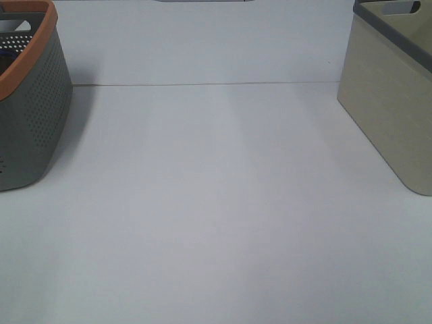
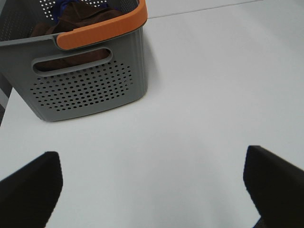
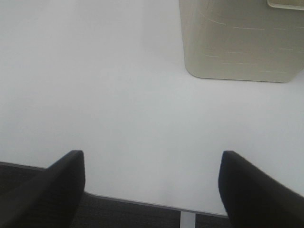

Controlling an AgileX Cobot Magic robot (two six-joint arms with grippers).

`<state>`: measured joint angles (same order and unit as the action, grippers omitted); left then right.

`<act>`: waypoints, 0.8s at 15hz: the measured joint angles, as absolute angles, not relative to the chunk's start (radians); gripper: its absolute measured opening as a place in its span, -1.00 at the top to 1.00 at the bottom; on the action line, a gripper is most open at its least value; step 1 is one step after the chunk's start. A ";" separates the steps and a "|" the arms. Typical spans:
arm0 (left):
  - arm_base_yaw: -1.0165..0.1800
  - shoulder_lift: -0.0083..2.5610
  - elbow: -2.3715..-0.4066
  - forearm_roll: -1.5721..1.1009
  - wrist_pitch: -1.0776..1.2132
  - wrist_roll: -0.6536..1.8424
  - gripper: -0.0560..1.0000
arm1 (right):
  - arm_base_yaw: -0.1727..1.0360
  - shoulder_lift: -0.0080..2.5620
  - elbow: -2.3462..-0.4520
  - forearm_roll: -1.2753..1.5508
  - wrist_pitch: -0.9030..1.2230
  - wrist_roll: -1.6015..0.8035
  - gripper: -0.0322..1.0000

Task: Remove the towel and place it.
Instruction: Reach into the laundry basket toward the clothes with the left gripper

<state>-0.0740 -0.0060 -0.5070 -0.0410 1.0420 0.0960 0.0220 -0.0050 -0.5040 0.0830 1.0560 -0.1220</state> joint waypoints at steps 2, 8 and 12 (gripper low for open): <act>-0.062 -0.006 -0.507 -0.041 1.042 0.096 -0.98 | 0.022 -0.005 -0.504 0.083 1.056 -0.122 -0.38; -0.005 -0.006 -0.507 -0.041 1.042 0.096 -0.98 | 0.022 -0.005 -0.504 0.083 1.056 -0.122 -0.38; -0.005 -0.006 -0.507 -0.041 1.042 0.096 -0.98 | 0.022 -0.005 -0.504 0.083 1.056 -0.122 -0.38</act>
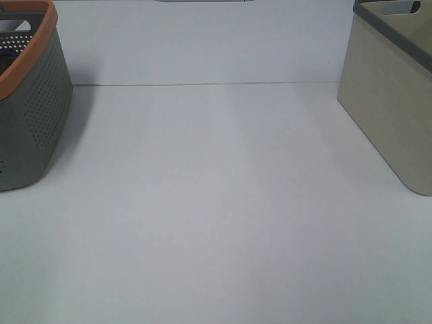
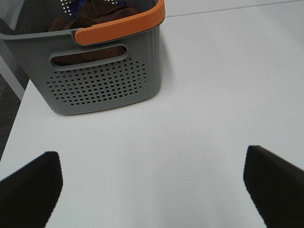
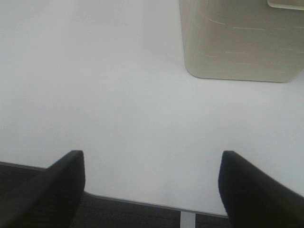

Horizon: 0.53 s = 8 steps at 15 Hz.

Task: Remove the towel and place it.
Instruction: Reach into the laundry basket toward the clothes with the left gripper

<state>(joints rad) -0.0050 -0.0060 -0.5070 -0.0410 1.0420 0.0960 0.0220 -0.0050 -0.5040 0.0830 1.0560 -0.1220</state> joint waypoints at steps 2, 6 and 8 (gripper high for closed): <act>-0.005 -0.006 -0.507 -0.041 1.042 0.096 -0.98 | 0.022 -0.005 -0.504 0.083 1.056 -0.122 -0.38; -0.005 -0.006 -0.507 -0.041 1.042 0.096 -0.98 | 0.022 -0.005 -0.504 0.083 1.056 -0.122 -0.38; -0.005 -0.006 -0.507 -0.041 1.042 0.096 -0.98 | 0.022 -0.005 -0.504 0.083 1.056 -0.122 -0.38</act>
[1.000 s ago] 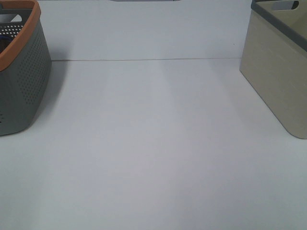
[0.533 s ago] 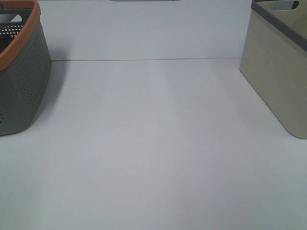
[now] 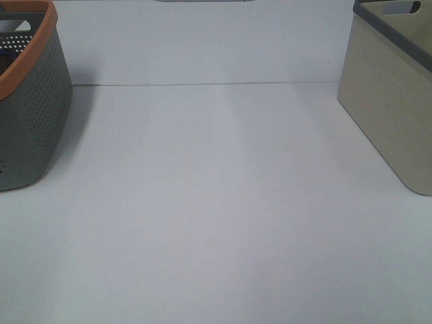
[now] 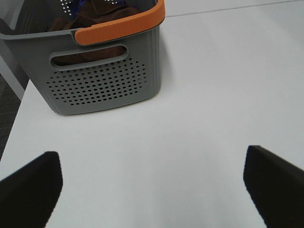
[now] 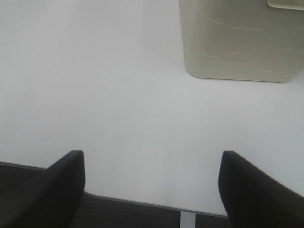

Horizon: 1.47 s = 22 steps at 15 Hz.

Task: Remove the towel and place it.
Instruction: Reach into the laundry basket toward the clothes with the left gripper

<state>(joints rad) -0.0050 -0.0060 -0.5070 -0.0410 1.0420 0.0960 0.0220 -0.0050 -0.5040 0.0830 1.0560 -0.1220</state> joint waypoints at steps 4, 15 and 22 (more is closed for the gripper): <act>-0.005 -0.006 -0.507 -0.041 1.042 0.096 -0.98 | 0.022 -0.005 -0.504 0.083 1.056 -0.122 -0.38; -0.005 -0.006 -0.507 -0.041 1.042 0.096 -0.98 | 0.022 -0.005 -0.504 0.083 1.056 -0.122 -0.38; -0.005 0.005 -0.535 -0.037 1.045 0.106 -0.98 | 0.022 -0.005 -0.504 0.083 1.056 -0.122 -0.38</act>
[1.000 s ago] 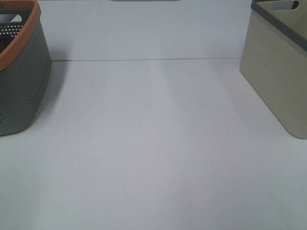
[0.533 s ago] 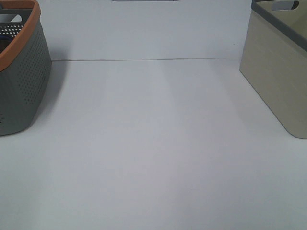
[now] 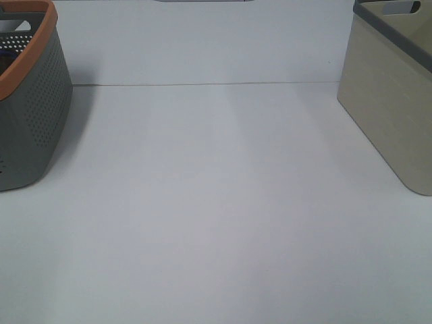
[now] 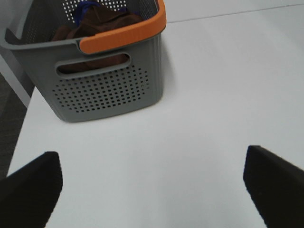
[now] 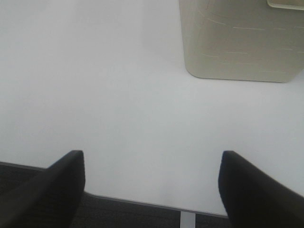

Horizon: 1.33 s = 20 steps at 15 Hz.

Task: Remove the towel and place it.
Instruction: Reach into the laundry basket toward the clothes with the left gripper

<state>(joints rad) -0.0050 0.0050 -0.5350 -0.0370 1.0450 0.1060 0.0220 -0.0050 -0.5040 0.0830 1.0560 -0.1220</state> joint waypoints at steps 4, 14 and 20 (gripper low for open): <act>-0.005 0.278 -0.784 -0.015 1.045 0.155 -0.98 | 0.022 -0.005 -0.504 0.083 1.056 -0.122 -0.38; -0.005 1.003 -1.349 -0.014 1.156 0.341 -0.98 | 0.022 -0.005 -0.504 0.083 1.056 -0.122 -0.38; -0.001 1.540 -1.773 0.258 1.215 0.560 -0.98 | 0.022 -0.005 -0.504 0.083 1.056 -0.122 -0.38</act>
